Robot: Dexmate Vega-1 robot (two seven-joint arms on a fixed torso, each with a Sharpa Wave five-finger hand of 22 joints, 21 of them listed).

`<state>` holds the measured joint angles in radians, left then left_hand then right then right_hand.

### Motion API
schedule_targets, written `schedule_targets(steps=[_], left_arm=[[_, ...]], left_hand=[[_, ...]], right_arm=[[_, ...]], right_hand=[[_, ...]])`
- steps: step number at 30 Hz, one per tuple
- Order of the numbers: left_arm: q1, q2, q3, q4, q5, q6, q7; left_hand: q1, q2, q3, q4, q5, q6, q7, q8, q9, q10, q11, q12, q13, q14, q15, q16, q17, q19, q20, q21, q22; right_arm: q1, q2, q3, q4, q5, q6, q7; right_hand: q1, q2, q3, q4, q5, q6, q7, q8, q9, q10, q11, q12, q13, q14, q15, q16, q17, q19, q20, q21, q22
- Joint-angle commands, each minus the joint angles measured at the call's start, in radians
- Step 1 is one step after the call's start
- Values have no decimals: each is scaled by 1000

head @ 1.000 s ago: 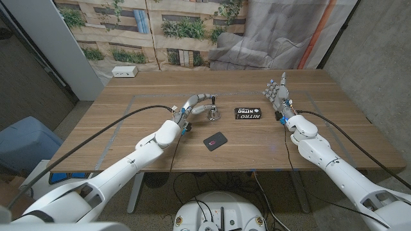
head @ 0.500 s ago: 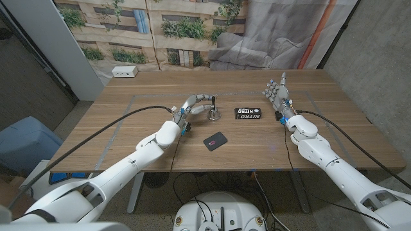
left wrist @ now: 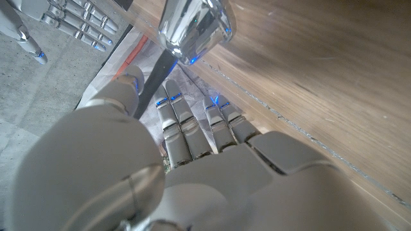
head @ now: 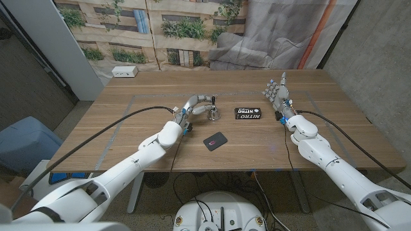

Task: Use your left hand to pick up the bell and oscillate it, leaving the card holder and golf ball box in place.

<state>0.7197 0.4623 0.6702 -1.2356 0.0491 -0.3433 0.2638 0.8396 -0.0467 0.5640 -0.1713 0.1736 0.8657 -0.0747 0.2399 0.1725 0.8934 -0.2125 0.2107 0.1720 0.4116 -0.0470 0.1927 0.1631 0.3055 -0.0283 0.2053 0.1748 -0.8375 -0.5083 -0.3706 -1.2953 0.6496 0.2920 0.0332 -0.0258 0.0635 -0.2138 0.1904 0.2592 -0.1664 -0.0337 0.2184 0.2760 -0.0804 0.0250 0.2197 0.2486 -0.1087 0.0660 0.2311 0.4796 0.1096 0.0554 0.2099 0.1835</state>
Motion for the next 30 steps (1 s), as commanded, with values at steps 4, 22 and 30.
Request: schedule_targets(steps=[4,22,30], left_arm=[[4,-4,0,5,23,-7,45],[15,-3,-5,8,45,-19,91],[15,-8,-4,16,54,-31,107]], left_hand=[[18,11,-13,1,-1,58,2,-5,2,60,-3,1,2,28,-103,1,2,26,-2,9,3],[37,62,-29,5,-2,144,10,-17,5,165,-3,5,7,62,-116,-4,1,59,-4,12,4],[55,90,-32,-1,-2,197,11,-15,9,216,-5,8,8,67,-125,-9,0,73,-8,13,4]], right_arm=[[1,1,0,2,0,0,-1],[1,0,0,2,0,0,0],[0,0,0,1,0,1,0]], right_hand=[[3,97,-6,-1,7,-10,1,5,3,-7,-1,5,1,-5,1,3,4,7,-1,5,3],[3,97,-6,-1,7,-9,0,6,3,-8,0,4,1,-5,0,3,4,6,-1,5,3],[3,97,-6,-1,7,-9,-1,6,3,-7,0,5,1,-4,-1,3,4,7,-1,5,3]])
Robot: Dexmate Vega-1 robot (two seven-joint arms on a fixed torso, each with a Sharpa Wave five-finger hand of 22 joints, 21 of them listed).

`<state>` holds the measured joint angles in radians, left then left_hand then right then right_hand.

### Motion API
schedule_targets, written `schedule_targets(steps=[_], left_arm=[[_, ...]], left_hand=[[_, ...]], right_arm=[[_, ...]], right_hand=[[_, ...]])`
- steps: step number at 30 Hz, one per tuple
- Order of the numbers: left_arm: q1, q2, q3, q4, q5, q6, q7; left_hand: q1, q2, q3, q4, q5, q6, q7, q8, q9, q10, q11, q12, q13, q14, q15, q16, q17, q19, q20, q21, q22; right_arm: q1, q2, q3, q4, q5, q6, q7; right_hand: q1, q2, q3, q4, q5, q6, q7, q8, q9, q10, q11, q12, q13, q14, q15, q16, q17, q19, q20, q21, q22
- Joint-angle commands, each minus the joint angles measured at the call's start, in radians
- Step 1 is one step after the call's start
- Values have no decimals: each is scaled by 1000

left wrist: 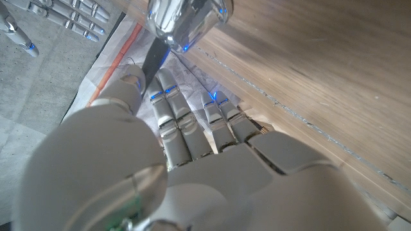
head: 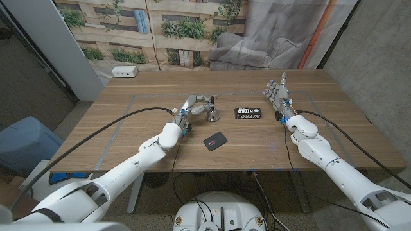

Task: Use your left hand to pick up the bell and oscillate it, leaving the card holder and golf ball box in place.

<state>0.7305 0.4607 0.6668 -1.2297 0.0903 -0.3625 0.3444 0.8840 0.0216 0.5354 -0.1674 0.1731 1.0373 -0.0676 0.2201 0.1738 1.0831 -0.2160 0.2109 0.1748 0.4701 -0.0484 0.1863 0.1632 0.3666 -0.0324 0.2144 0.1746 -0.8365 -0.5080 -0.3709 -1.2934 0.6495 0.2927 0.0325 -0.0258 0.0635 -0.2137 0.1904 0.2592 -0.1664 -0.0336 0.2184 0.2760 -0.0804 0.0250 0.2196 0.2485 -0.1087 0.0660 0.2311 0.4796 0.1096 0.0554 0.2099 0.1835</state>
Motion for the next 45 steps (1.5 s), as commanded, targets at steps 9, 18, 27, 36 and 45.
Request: schedule_targets(steps=[9,18,27,36,45], left_arm=[[4,-7,-6,9,21,-29,46],[11,2,-20,-16,22,-41,55],[36,31,-46,-77,27,-37,64],[72,70,-77,-134,39,-20,74],[97,101,-100,-161,57,-22,87]], left_hand=[[25,38,-2,-8,-1,44,4,5,9,47,-3,8,6,11,-133,-4,0,15,-4,3,4],[31,42,-5,-9,-3,56,3,5,10,63,-4,8,7,13,-133,-5,0,18,-8,3,4],[35,43,-9,-10,-3,58,0,2,11,68,-5,6,7,15,-133,-5,0,19,-7,2,4],[37,42,-13,-11,-4,57,0,-1,12,66,-6,1,6,17,-132,-6,0,17,-9,1,4],[39,41,-21,-9,-4,59,-1,-4,15,47,-3,-13,6,21,-122,-6,0,-3,-9,-9,3]], right_arm=[[-1,0,0,-1,0,0,0],[-2,0,0,-3,0,-1,-1],[-1,-1,0,-2,0,-1,0],[-2,-2,1,-2,1,-1,1],[-1,-1,1,-2,1,-1,0]], right_hand=[[3,97,-6,-1,7,-9,0,6,3,-7,0,5,1,-4,0,3,4,6,-1,5,3],[3,97,-6,-1,7,-10,0,5,3,-9,-3,4,1,-5,-1,3,4,6,-1,5,3],[3,97,-6,-1,7,-9,0,5,3,-7,0,5,1,-5,1,3,4,7,-1,5,3],[3,97,-6,-1,7,-9,0,5,3,-7,-1,5,1,-5,0,3,4,7,-1,5,3],[3,97,-6,-1,7,-9,0,6,3,-8,-1,4,1,-4,0,3,4,7,-1,5,3]])
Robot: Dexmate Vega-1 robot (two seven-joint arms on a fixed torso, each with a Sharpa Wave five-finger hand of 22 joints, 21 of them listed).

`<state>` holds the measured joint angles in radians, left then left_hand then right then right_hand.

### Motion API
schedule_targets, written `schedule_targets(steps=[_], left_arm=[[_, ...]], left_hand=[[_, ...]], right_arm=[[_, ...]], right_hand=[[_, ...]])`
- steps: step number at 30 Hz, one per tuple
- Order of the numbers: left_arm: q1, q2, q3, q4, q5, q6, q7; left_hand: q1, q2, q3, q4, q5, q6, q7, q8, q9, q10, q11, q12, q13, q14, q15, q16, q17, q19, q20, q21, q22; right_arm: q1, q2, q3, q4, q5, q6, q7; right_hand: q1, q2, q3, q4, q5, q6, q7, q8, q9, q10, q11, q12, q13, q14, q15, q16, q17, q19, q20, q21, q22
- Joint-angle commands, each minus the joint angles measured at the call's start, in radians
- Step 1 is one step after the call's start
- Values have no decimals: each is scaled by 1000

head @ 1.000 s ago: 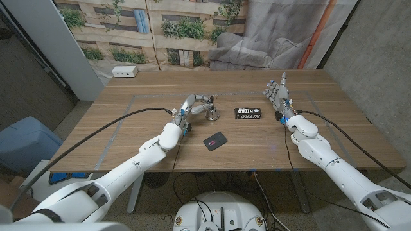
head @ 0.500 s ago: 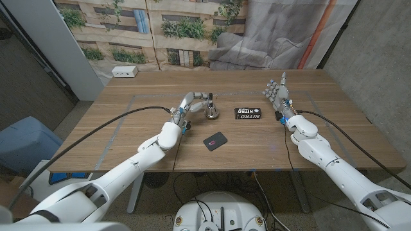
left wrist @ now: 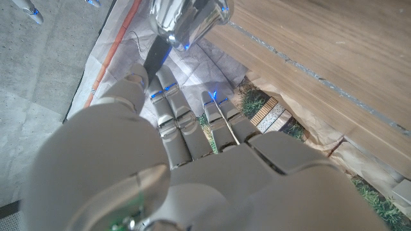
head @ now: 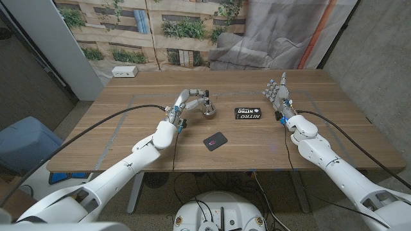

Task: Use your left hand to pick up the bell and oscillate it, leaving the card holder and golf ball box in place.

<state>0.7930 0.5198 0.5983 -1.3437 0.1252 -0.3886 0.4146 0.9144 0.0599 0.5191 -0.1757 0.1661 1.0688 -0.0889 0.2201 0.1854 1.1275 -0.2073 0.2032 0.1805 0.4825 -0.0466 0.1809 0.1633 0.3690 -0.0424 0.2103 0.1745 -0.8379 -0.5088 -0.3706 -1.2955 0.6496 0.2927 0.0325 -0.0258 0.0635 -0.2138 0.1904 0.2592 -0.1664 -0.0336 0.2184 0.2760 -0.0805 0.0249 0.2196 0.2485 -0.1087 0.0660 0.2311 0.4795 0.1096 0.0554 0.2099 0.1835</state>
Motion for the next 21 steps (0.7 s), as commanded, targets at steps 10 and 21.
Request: schedule_targets(steps=[10,21], left_arm=[[44,52,-43,-36,53,-25,46],[18,67,-32,24,191,-140,153]], left_hand=[[10,4,-13,1,3,22,15,-10,4,-23,-10,-18,1,12,-120,-1,0,-21,6,-11,2],[9,5,-21,3,3,27,4,-10,6,-45,-9,-24,2,15,-120,-1,0,-26,9,-13,2]], right_arm=[[1,0,0,1,0,-1,0],[1,0,0,1,0,0,1]], right_hand=[[3,97,-6,-1,7,-9,-1,6,3,-8,-2,4,1,-5,0,3,4,7,0,5,3],[3,97,-6,-1,7,-9,-1,5,3,-7,-2,5,1,-4,-2,4,4,6,0,5,3]])
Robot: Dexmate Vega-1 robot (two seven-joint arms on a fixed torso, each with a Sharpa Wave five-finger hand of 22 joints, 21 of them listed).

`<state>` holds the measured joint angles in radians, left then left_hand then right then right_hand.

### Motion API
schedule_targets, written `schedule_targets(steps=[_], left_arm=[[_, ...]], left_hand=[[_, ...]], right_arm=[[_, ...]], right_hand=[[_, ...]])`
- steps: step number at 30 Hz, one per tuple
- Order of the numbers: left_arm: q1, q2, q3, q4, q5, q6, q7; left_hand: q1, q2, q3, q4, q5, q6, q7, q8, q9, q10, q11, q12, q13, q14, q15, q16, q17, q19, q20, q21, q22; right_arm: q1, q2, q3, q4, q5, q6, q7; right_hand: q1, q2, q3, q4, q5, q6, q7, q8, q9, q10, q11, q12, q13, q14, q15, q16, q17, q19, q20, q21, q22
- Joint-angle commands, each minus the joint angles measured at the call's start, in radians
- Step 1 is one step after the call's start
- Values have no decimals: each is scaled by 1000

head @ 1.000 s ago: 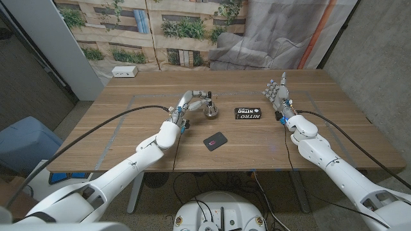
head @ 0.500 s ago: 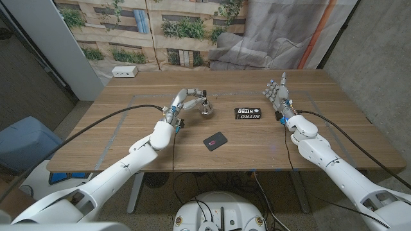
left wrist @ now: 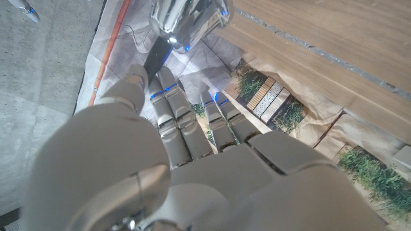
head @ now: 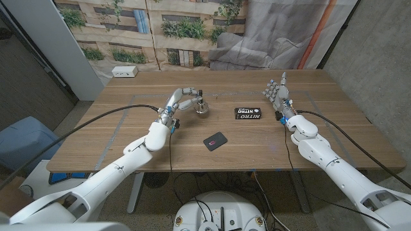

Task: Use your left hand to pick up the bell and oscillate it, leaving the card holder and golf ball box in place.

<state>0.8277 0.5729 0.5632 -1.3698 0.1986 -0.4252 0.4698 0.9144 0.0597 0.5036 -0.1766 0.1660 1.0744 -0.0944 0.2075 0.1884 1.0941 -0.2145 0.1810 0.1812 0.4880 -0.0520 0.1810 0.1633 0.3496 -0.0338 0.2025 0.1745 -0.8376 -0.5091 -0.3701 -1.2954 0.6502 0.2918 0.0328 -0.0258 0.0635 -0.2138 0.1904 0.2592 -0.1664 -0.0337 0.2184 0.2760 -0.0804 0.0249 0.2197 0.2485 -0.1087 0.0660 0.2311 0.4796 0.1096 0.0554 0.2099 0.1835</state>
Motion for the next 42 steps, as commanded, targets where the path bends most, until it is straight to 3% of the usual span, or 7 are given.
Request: schedule_targets(steps=[1,6,9,22,28,42], left_arm=[[-19,15,5,52,132,-107,106],[-37,17,15,77,190,-143,148],[-62,25,32,109,280,-187,218],[-88,39,59,126,369,-187,305],[-90,41,68,128,360,-182,304],[-36,9,32,67,176,-97,181]], left_hand=[[9,6,-6,4,3,23,10,3,3,-12,-2,-2,2,10,-115,-1,0,-7,0,-5,2],[10,8,-8,4,3,27,13,4,4,-23,-2,-4,2,11,-115,-1,0,-8,1,-5,2],[10,8,-10,4,2,29,11,4,4,-28,-2,-5,2,12,-116,-1,0,-9,2,-5,1],[13,11,-16,4,2,35,0,6,5,-28,-4,0,3,15,-124,0,1,-13,-2,-6,1],[14,10,-18,4,2,38,-2,7,5,-29,-5,0,3,16,-125,0,1,-14,-3,-7,1],[13,7,-25,4,1,37,-1,6,6,-28,-5,2,4,17,-123,-1,1,-15,-3,-6,1]], right_arm=[[0,0,0,1,0,0,0],[-1,-1,0,0,0,0,0],[0,0,0,0,0,0,0],[1,0,0,2,0,1,1],[0,-1,1,2,1,1,2],[-1,-1,0,0,0,0,0]], right_hand=[[3,97,-6,-1,7,-9,-1,6,3,-7,-2,5,1,-4,0,3,4,6,0,5,3],[3,97,-6,-1,7,-9,-1,6,3,-7,-1,5,1,-5,-1,3,4,6,-1,5,3],[3,97,-6,-1,7,-10,-1,5,3,-7,-2,5,1,-5,0,3,4,6,-1,5,3],[3,97,-6,-1,7,-10,-1,5,3,-7,0,5,1,-4,1,4,4,7,-1,5,3],[3,97,-6,-1,7,-9,0,6,3,-8,-1,5,1,-5,0,3,4,7,-1,5,3],[3,97,-6,-1,7,-8,-1,6,3,-8,0,4,1,-4,0,3,4,7,-1,5,3]])
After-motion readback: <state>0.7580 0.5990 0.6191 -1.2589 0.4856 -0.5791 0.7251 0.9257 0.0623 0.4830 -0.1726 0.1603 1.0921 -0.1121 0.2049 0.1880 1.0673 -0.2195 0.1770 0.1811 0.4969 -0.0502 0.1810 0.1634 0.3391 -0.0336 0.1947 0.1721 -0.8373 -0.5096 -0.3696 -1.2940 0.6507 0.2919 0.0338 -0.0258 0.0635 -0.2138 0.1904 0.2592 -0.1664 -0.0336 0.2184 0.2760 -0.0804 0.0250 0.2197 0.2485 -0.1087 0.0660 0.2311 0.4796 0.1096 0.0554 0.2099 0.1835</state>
